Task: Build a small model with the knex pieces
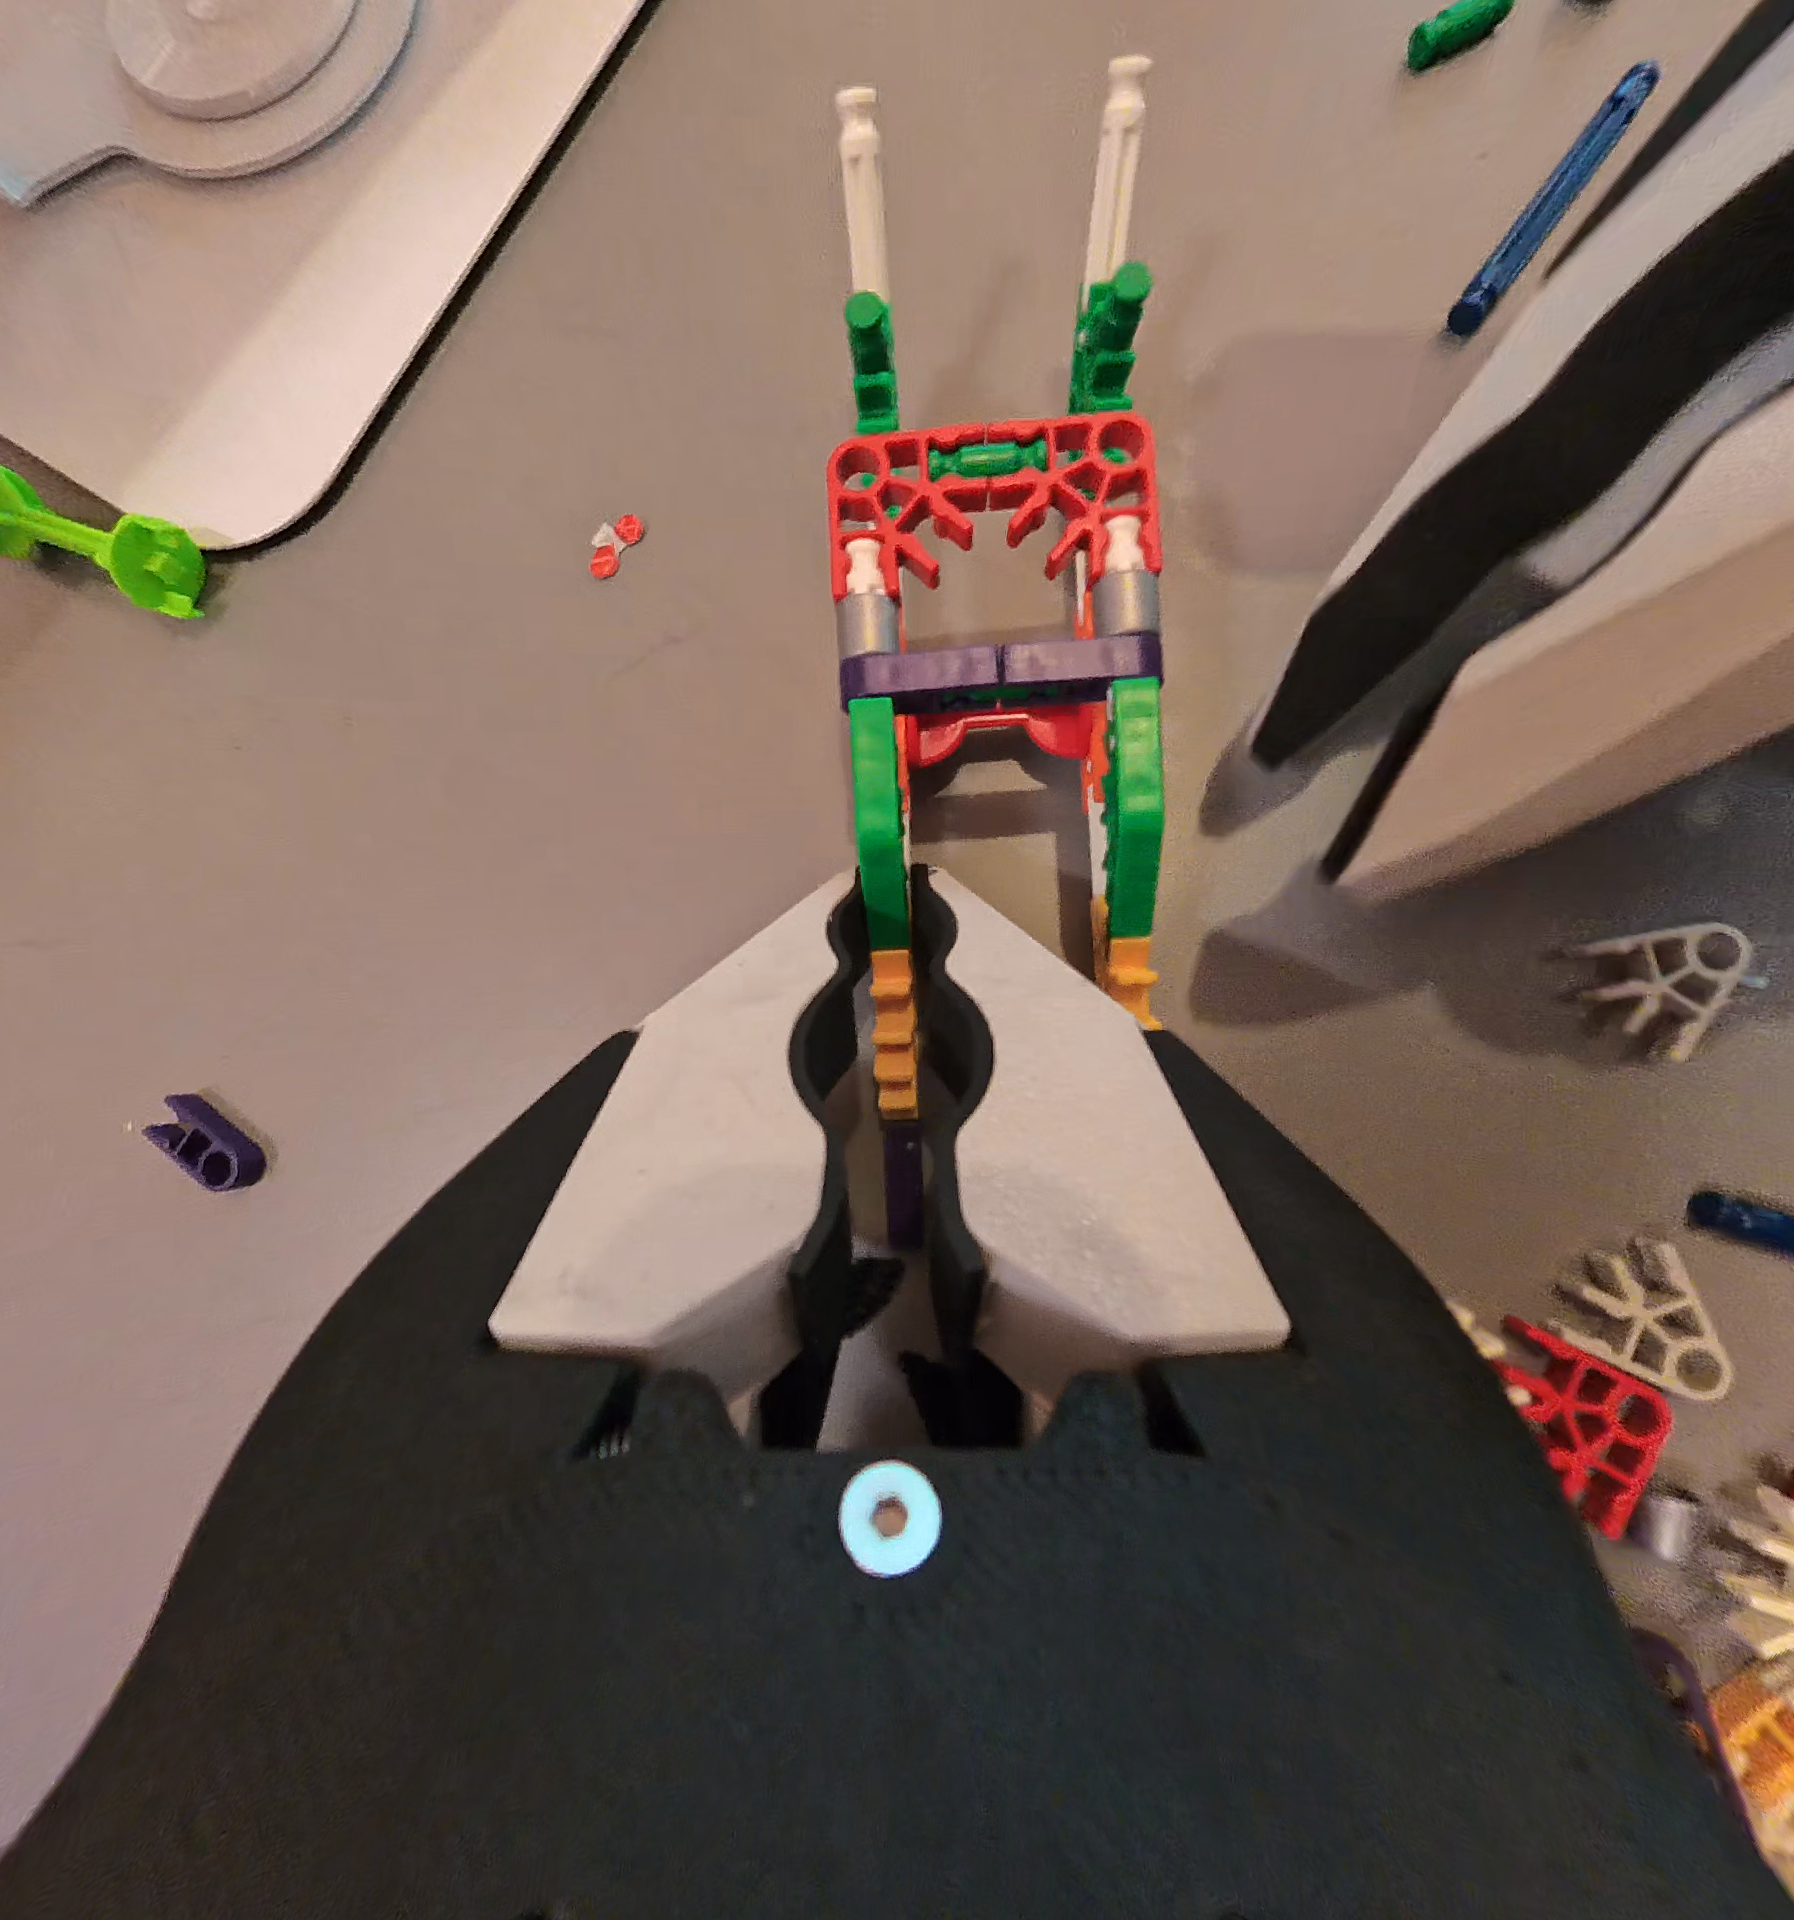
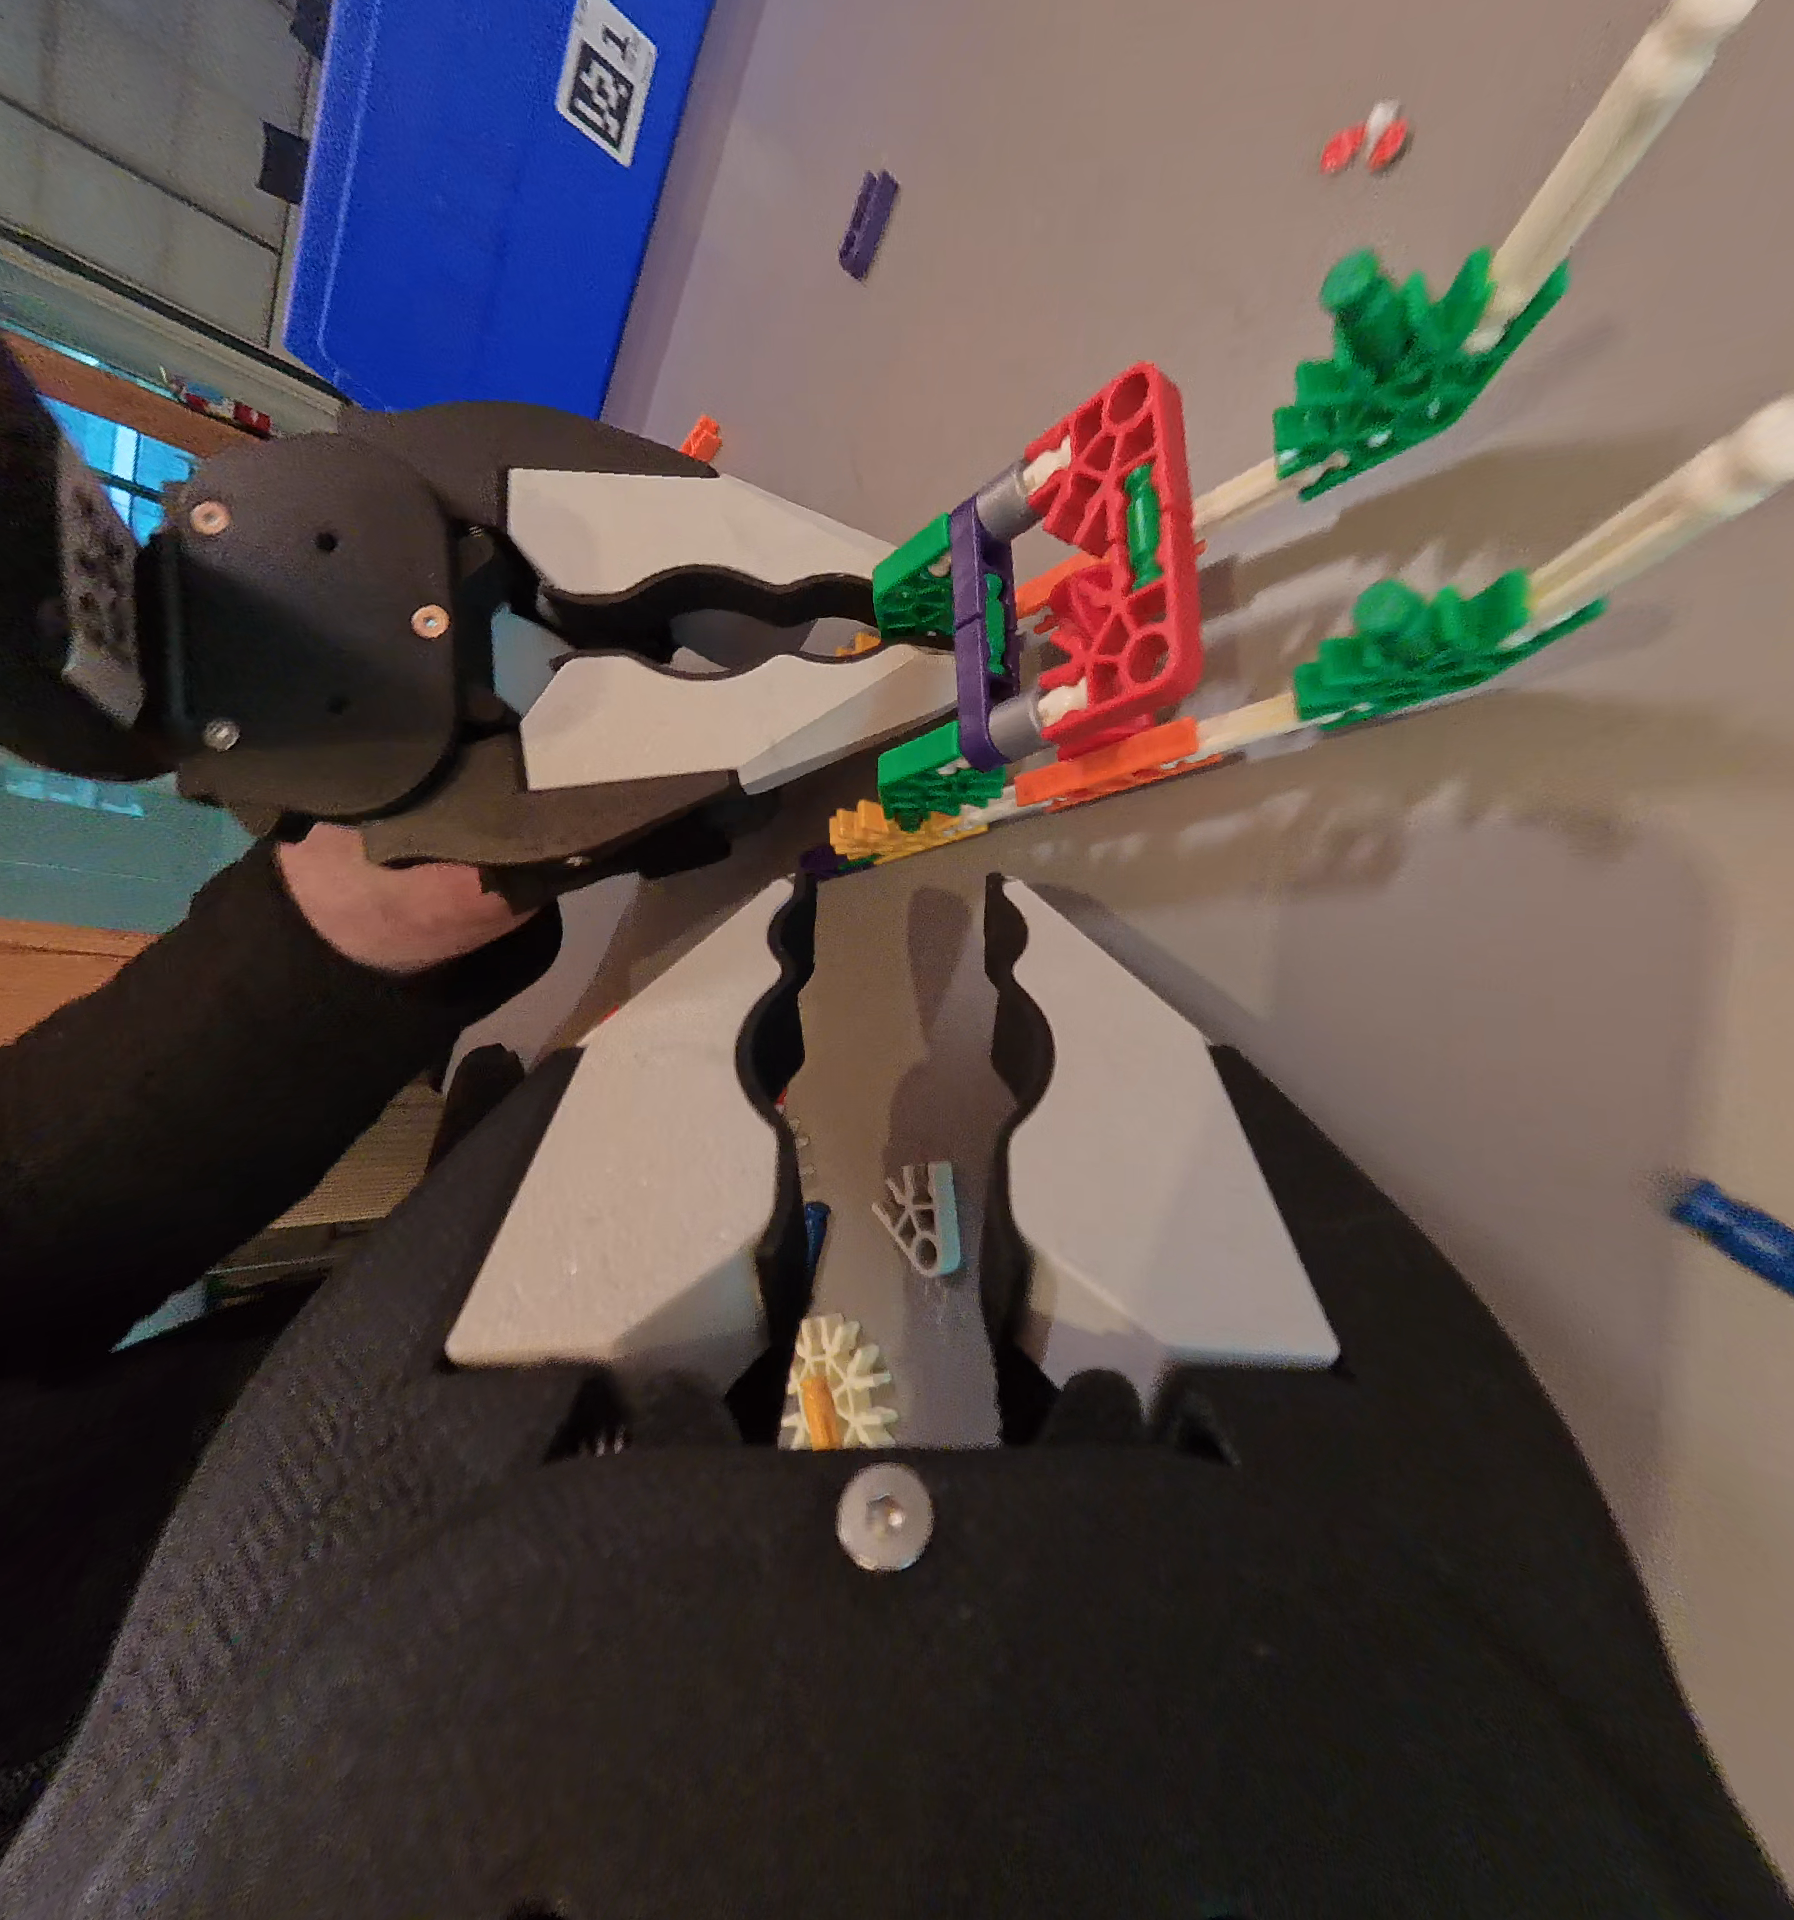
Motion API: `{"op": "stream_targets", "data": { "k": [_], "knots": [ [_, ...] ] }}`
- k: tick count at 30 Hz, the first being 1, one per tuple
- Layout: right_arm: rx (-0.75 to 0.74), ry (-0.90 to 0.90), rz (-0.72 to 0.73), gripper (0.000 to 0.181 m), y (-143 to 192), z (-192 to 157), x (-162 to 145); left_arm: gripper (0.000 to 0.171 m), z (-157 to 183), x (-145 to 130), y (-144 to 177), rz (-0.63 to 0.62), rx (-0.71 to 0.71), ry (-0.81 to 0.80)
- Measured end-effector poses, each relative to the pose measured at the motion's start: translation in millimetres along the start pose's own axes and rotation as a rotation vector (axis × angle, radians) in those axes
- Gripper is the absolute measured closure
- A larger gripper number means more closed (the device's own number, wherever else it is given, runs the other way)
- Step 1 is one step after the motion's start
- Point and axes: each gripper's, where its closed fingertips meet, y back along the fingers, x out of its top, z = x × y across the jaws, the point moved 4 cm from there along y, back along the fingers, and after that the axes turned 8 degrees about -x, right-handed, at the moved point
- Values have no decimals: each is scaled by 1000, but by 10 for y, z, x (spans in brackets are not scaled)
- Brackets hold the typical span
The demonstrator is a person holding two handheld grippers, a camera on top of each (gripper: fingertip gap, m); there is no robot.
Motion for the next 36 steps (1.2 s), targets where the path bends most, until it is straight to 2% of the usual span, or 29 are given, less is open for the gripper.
{"op": "stream_targets", "data": {
  "k": [4,6,9,12,17,22,28,32,36],
  "knots": [
    [-80,73,13,149,251,156,132,167,-76,-15,7,-2,-64,-18],
    [-118,109,8,149,375,244,202,160,-117,-19,23,-8,-71,-26],
    [-141,149,22,145,507,351,301,146,-167,-17,91,23,-98,53],
    [-163,165,6,138,562,463,343,129,-189,-36,191,64,-136,130],
    [-183,169,6,133,548,646,415,119,-98,-41,395,119,-180,176],
    [-151,174,23,130,480,758,539,126,197,-18,481,142,-210,137],
    [-113,212,-8,131,313,773,626,131,354,-126,285,75,-201,121],
    [-73,220,-36,137,205,767,634,149,325,-163,170,30,-193,90],
    [-18,230,-47,150,170,723,618,167,250,-170,146,-2,-196,38]
  ]
}}
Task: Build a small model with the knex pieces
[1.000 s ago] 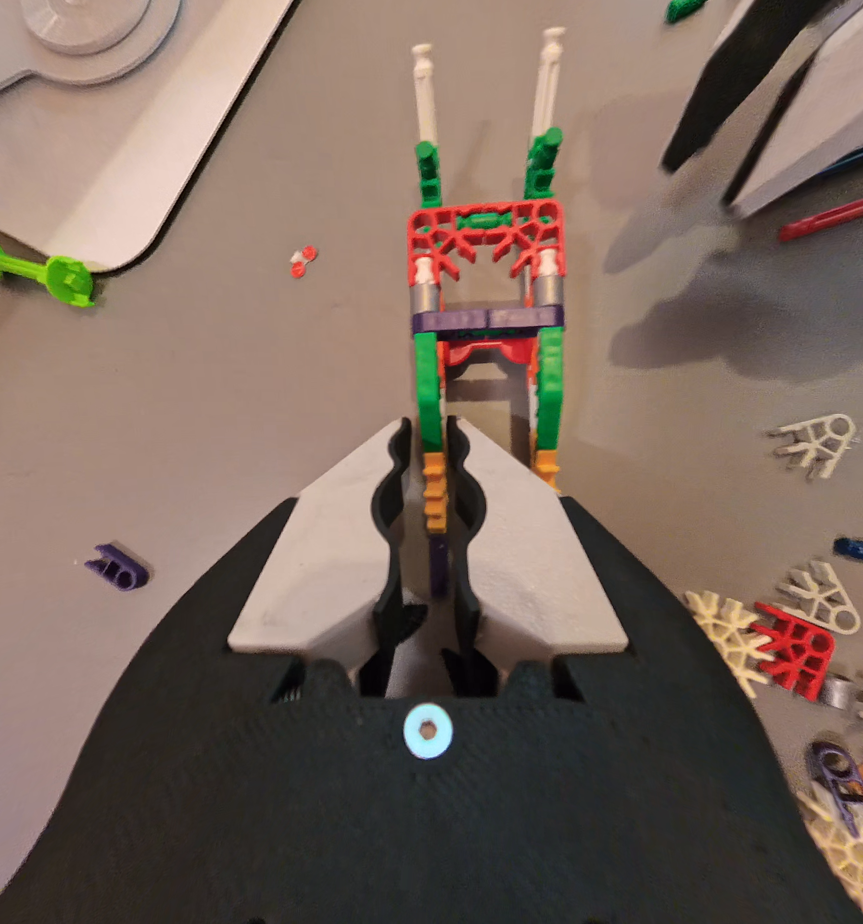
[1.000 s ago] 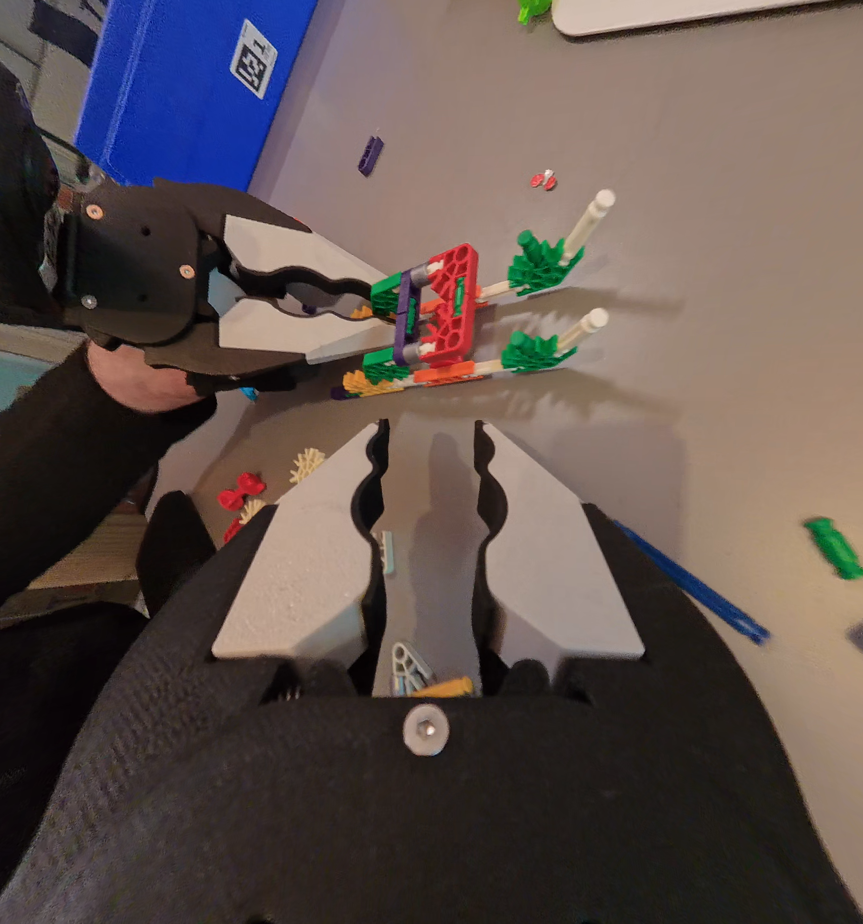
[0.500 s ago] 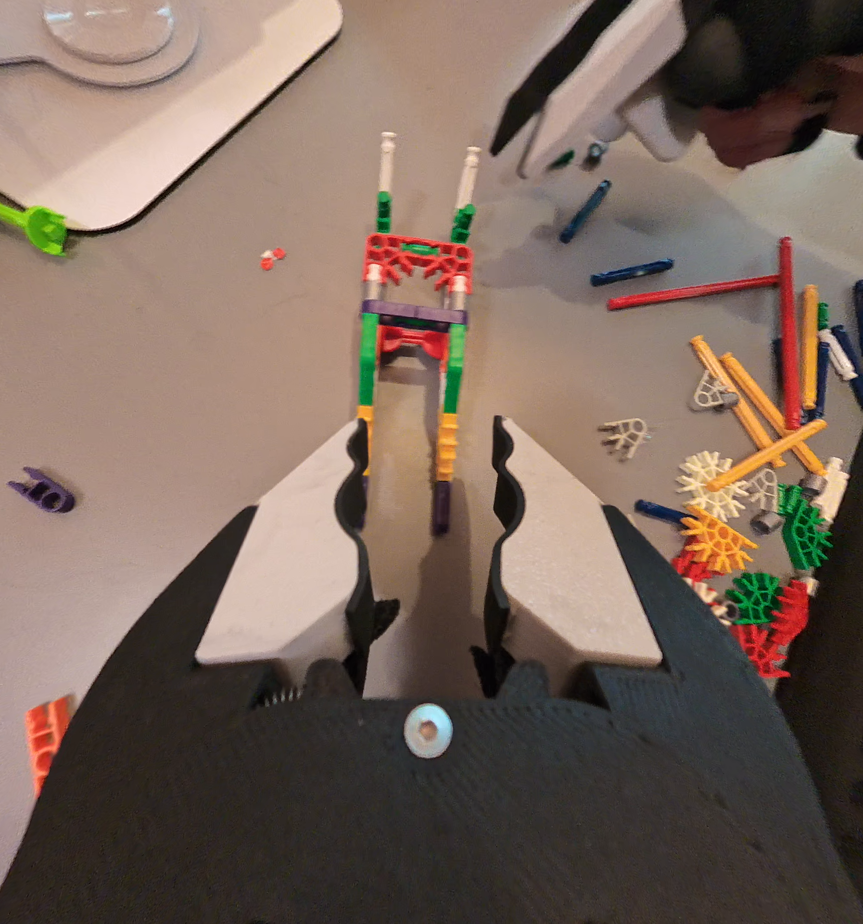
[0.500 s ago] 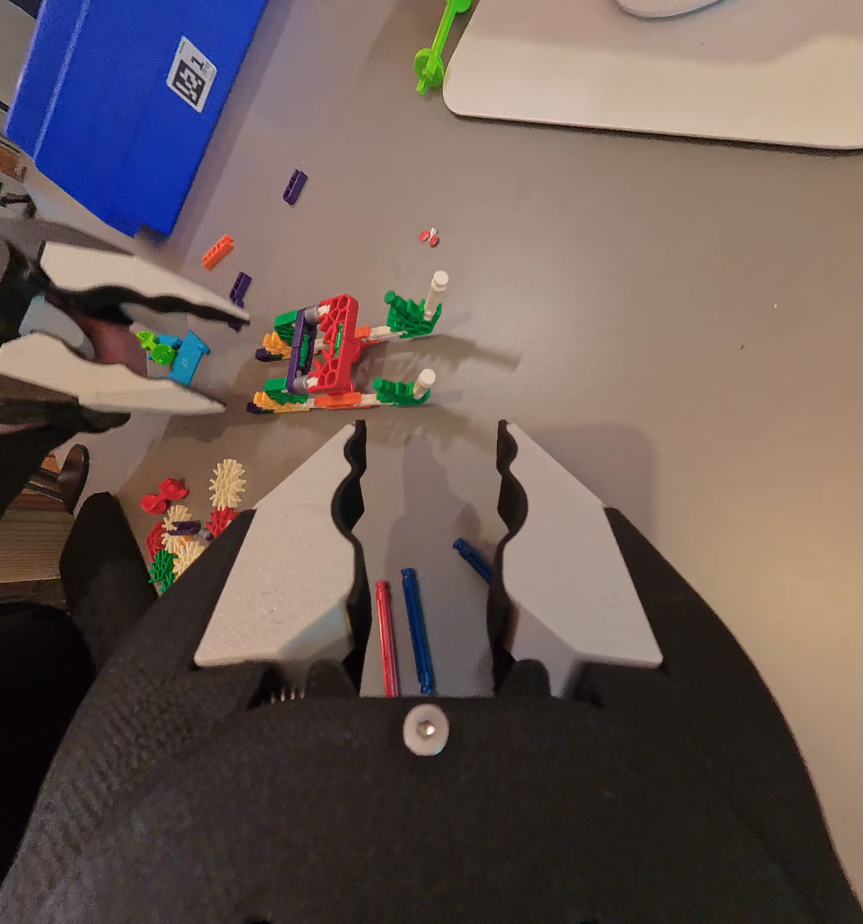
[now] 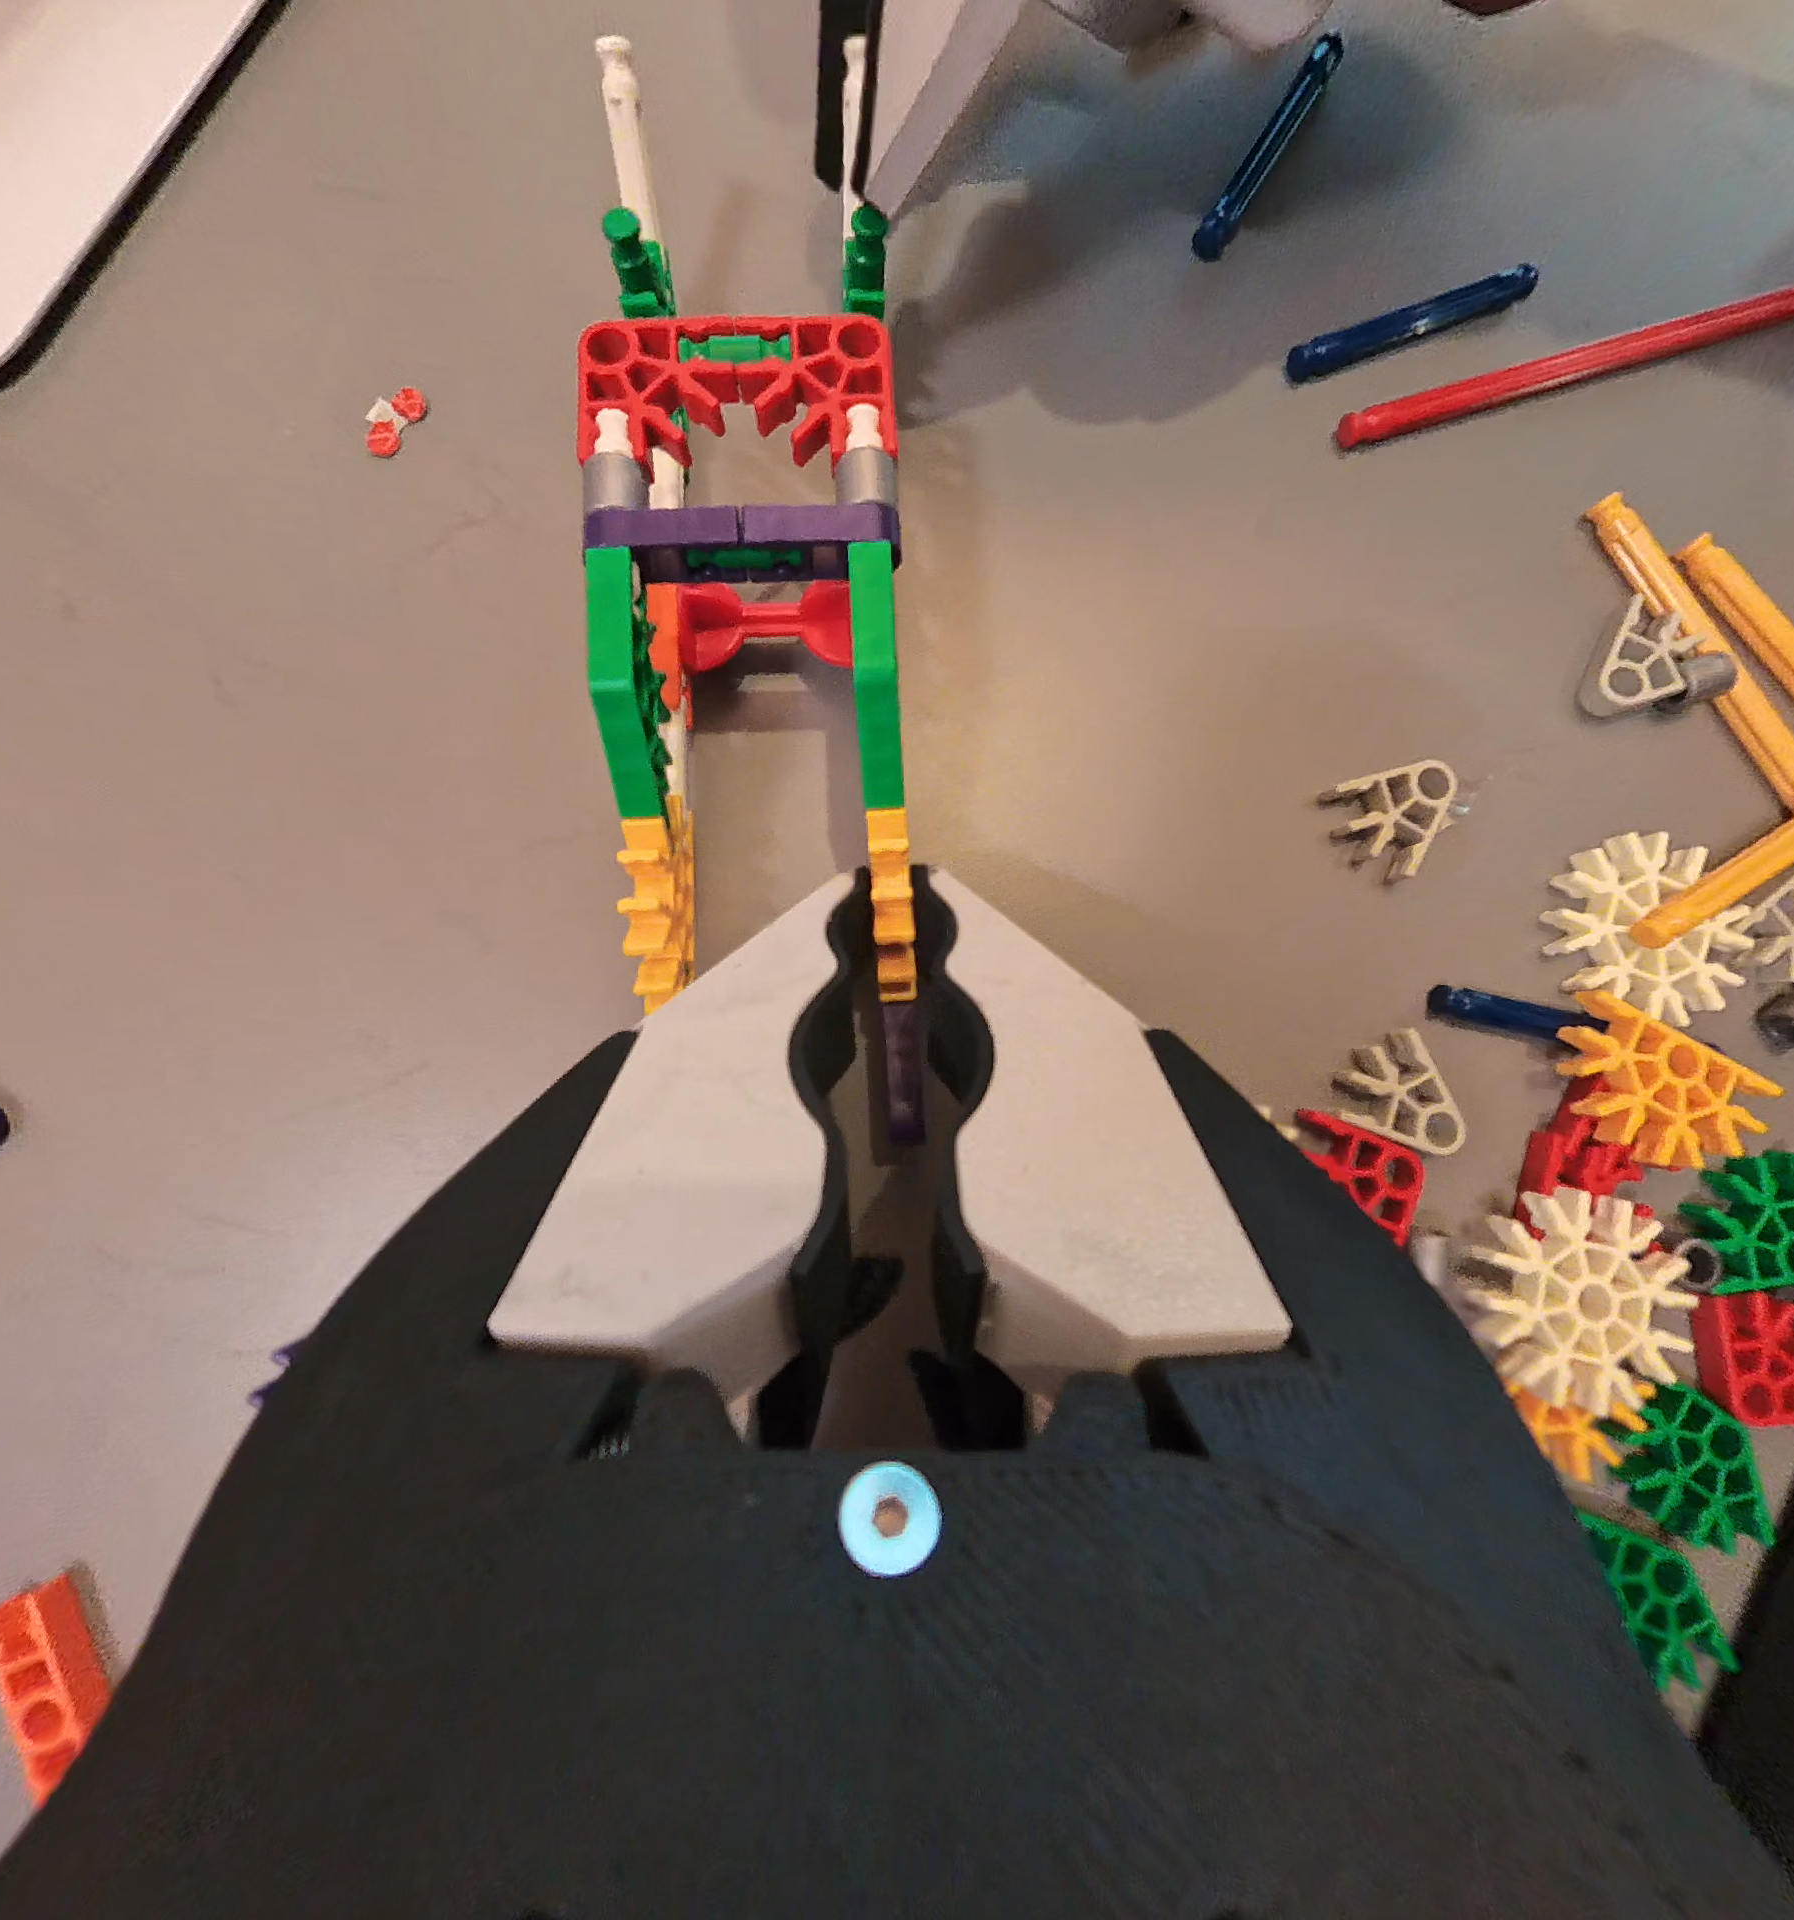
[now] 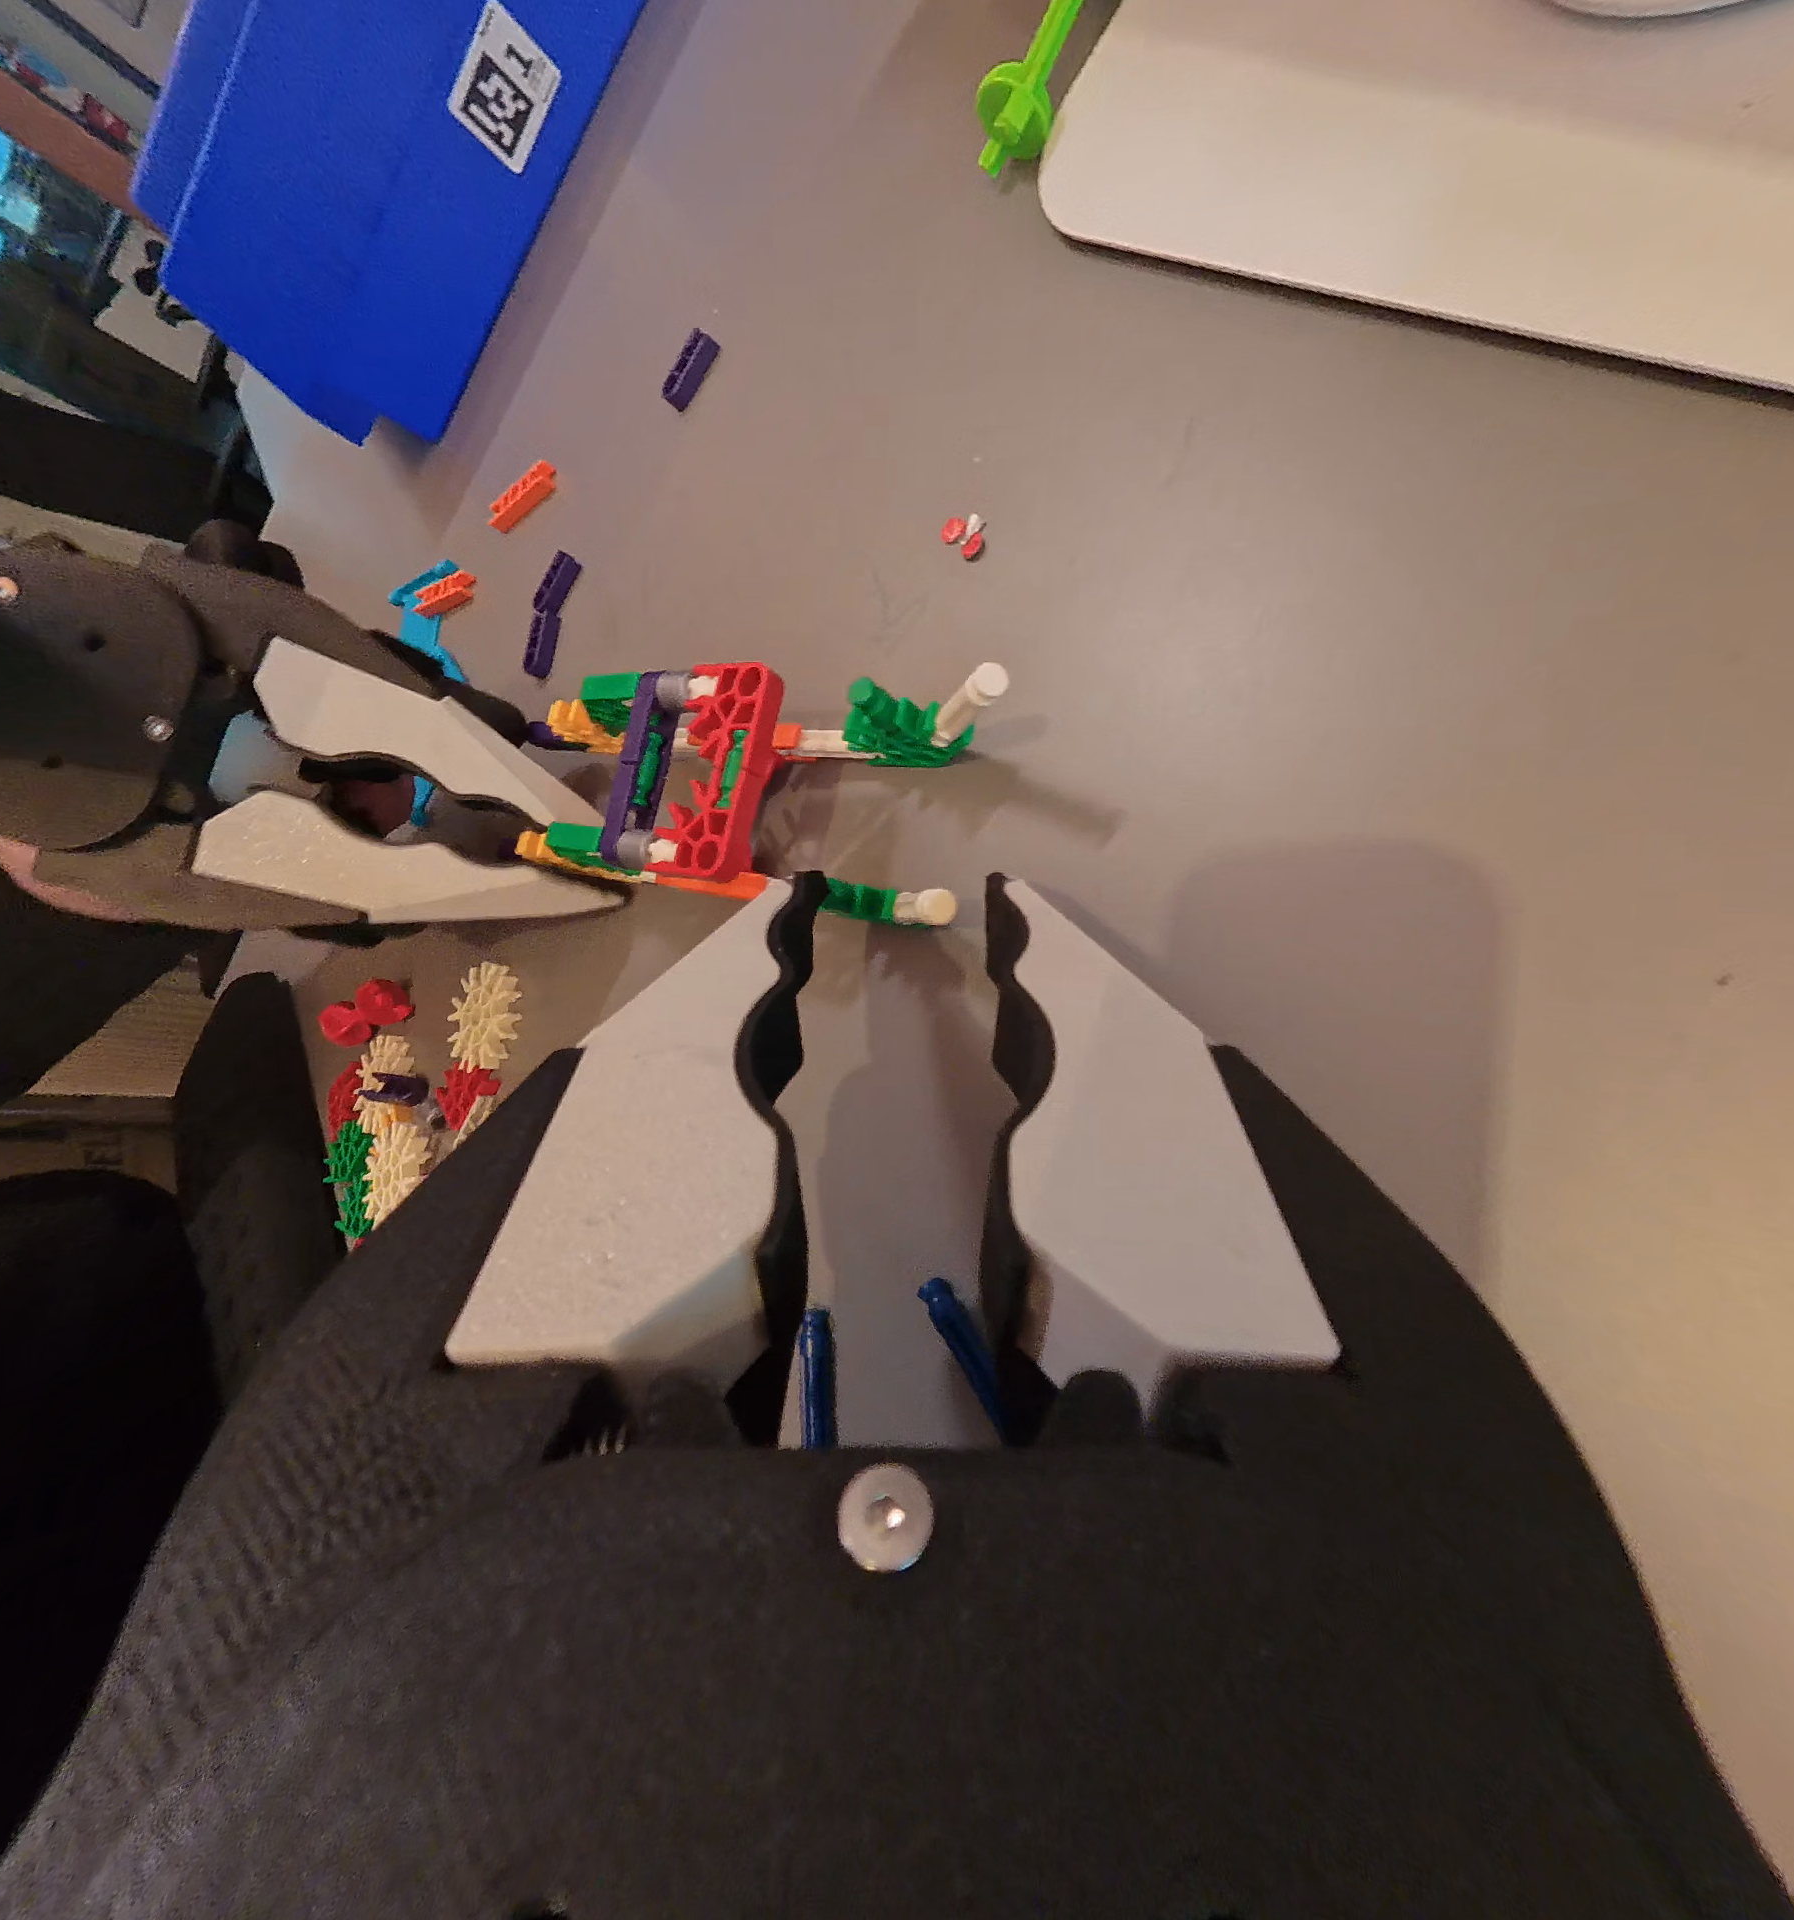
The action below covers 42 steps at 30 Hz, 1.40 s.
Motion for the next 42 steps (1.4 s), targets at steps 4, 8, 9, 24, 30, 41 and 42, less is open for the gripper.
{"op": "stream_targets", "data": {
  "k": [4,8,9,24,30,41,42],
  "knots": [
    [26,5,-4,156,1,-57,-30,169,-94,-15,39,-42,-39,-38],
    [51,38,-29,158,4,-153,-91,166,-248,-50,108,-73,-31,-47],
    [63,39,-27,157,13,-183,-93,162,-282,-52,126,-75,-21,-47],
    [72,69,-65,149,-51,-452,-222,158,-426,-91,196,-75,55,-64],
    [105,83,-73,142,47,-592,-289,139,-587,-121,354,-27,181,-15],
    [-13,90,-11,125,417,-383,-225,126,-450,-196,424,15,188,93],
    [-24,97,-6,120,423,-359,-220,126,-413,-197,422,17,178,95]
  ]
}}
